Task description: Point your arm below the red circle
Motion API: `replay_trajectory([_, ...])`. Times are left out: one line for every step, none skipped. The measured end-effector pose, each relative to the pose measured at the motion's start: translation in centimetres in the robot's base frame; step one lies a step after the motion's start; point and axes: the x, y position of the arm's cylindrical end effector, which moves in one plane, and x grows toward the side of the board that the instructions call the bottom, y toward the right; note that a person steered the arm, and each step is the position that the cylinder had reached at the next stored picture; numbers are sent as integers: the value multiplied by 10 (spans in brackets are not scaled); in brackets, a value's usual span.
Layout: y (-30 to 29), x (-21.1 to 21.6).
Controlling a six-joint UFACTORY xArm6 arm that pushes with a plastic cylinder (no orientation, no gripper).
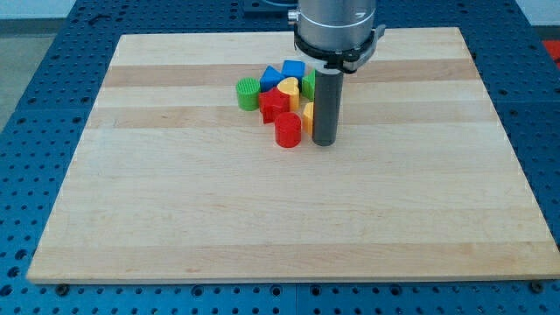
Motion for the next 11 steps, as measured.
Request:
replay_trajectory([0,0])
replay_trajectory([0,-21])
replay_trajectory([-2,-22])
replay_trajectory([1,1])
replay_trajectory([35,61])
replay_trajectory([34,69])
replay_trajectory([-30,76])
replay_trajectory([-60,89])
replay_trajectory([-106,102])
replay_trajectory([-80,77])
replay_trajectory([-67,49])
